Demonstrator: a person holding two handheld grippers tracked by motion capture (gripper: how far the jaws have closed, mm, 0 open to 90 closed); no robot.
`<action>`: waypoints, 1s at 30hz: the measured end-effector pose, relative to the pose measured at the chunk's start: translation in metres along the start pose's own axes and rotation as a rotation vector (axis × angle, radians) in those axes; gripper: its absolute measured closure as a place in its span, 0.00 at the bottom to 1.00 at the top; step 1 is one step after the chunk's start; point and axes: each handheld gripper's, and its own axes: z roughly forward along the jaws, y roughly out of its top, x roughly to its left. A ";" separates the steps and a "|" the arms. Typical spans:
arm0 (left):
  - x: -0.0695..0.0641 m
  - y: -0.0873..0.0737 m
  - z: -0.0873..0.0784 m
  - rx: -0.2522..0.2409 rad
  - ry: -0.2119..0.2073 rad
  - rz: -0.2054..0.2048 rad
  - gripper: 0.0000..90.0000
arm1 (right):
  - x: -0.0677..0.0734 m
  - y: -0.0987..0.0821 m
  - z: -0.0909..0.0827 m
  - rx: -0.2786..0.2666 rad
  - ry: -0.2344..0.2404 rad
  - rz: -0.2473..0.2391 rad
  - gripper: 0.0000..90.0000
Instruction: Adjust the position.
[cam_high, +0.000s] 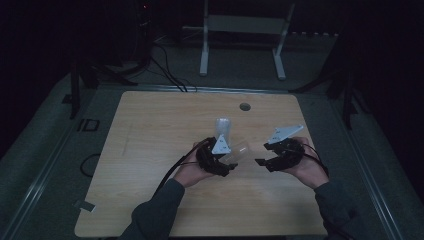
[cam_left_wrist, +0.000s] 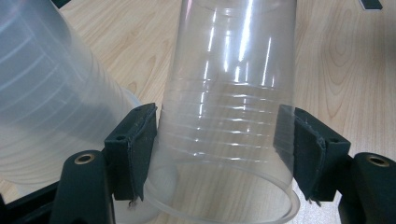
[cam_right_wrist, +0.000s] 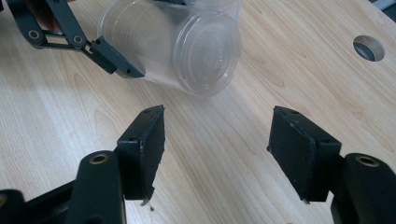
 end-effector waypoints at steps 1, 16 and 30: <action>0.000 0.000 0.000 -0.002 -0.001 0.000 0.34 | 0.000 0.001 0.000 0.001 -0.001 -0.006 0.40; 0.002 0.004 -0.002 0.015 -0.026 0.018 0.34 | 0.002 0.006 0.000 0.037 0.016 -0.056 0.41; 0.002 0.002 -0.001 0.047 -0.041 0.035 0.34 | 0.005 0.013 0.003 0.096 0.039 -0.115 0.40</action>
